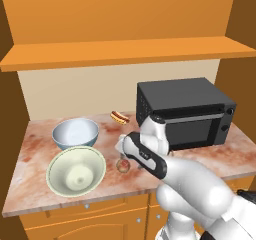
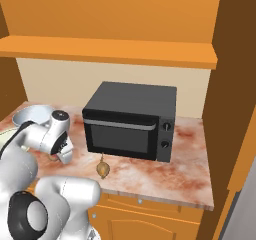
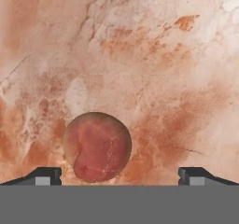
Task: Pick both bowls and place them on the counter. Then place the peach in one bowl and place the onion in the other bowl.
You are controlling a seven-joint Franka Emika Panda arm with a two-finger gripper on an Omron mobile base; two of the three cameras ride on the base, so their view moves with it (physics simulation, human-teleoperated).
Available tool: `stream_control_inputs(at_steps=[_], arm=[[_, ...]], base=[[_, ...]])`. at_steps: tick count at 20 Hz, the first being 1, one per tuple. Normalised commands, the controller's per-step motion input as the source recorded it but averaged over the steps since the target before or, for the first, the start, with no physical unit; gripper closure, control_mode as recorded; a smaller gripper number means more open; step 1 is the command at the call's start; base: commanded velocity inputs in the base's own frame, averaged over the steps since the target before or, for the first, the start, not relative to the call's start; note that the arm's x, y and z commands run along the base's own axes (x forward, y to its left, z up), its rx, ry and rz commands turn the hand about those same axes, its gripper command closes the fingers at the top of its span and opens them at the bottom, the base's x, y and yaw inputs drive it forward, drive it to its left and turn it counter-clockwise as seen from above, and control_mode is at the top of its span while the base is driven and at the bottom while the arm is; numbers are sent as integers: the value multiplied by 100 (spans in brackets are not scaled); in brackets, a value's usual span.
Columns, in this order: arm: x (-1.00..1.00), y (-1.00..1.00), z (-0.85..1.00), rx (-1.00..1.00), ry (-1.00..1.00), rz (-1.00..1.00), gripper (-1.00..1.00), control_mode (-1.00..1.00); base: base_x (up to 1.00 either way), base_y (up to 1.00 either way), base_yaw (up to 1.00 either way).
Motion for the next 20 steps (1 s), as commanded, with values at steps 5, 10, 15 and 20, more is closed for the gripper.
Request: stream_control_inputs(at_steps=[5, 10, 15, 20], arm=[[28, 11, -17, -3, -3, 0, -100, -100], [19, 13, -11, 0, 0, 0, -100, -100], [1, 3, -11, 0, 0, 0, -100, -100], [-4, 5, -9, 0, 3, 0, -100, -100]], base=[[0, 0, 0], [0, 0, 0], [0, 0, 0], [0, 0, 0]])
